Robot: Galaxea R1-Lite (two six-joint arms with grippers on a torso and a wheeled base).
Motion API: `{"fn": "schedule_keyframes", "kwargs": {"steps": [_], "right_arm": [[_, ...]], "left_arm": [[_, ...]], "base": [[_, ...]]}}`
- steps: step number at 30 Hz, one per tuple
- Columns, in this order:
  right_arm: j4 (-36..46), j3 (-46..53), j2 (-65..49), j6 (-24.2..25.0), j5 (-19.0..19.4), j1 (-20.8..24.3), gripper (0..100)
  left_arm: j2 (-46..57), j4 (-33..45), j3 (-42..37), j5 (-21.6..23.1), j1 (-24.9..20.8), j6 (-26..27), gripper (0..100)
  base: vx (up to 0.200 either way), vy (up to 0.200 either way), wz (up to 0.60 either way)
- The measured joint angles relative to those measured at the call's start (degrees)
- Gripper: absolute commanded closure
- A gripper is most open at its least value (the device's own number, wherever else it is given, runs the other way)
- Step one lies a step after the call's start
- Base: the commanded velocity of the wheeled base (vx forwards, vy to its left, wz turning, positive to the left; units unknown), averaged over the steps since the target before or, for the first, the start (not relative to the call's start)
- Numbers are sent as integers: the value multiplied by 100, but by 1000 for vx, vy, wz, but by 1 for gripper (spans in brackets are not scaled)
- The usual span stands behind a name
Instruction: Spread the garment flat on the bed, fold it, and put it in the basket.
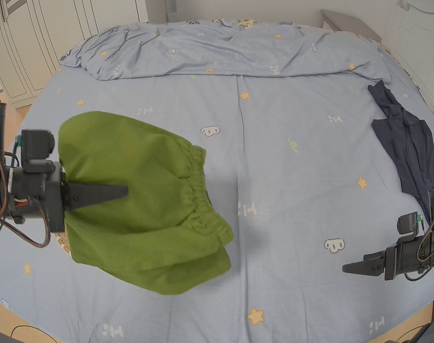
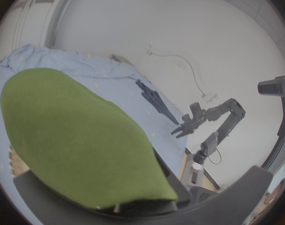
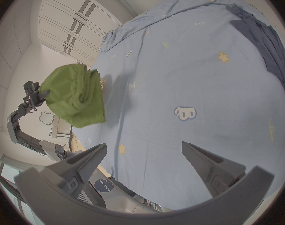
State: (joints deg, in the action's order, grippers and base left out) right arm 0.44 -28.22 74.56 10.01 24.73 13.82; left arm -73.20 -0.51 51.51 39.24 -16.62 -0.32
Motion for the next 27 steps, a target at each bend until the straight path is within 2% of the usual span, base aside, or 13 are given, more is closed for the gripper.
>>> {"fn": "schedule_keyframes", "kwargs": {"steps": [4, 13, 22, 27], "right_arm": [[-9, 20, 0, 0, -30, 32, 0], [-20, 33, -2, 0, -54, 65, 0], [10, 35, -89, 15, -60, 200, 0], [16, 33, -157, 28, -106, 356, 0]], "left_arm": [[160, -397, 15, 107, 603, -17, 100], [-20, -881, -18, 600, 2344, -96, 100], [-1196, -989, -556, 734, 3447, -94, 100], [-1841, -1005, -798, 650, 3734, -88, 100]], "base": [[0, 0, 0], [0, 0, 0], [0, 0, 0], [0, 0, 0]]}}
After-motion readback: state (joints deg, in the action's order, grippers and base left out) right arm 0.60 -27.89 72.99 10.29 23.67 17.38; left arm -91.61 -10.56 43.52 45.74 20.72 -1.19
